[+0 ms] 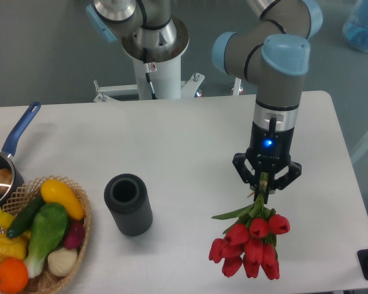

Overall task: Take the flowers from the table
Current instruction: 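Lift the red tulip bunch up off the table by its stems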

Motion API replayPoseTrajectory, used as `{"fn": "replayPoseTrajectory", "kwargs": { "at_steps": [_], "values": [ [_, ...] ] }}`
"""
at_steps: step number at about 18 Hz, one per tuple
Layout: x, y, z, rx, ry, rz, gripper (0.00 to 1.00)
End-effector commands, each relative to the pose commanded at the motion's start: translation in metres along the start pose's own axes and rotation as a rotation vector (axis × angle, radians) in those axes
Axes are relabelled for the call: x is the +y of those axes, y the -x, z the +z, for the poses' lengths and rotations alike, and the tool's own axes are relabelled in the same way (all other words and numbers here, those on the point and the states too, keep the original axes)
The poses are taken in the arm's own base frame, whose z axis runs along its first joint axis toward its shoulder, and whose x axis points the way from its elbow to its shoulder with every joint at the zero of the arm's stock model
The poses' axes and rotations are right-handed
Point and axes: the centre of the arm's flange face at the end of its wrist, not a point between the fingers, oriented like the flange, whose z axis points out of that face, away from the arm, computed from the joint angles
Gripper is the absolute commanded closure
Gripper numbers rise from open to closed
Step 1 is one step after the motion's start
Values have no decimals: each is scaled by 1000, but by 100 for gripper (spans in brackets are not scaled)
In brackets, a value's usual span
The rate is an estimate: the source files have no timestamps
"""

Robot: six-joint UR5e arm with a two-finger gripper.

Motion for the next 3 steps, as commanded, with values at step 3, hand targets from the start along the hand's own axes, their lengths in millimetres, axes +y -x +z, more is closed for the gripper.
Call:
{"fn": "replayPoseTrajectory", "kwargs": {
  "at_steps": [3],
  "values": [
    [1, -1, 0, 0, 2, -1, 76]
  ]
}}
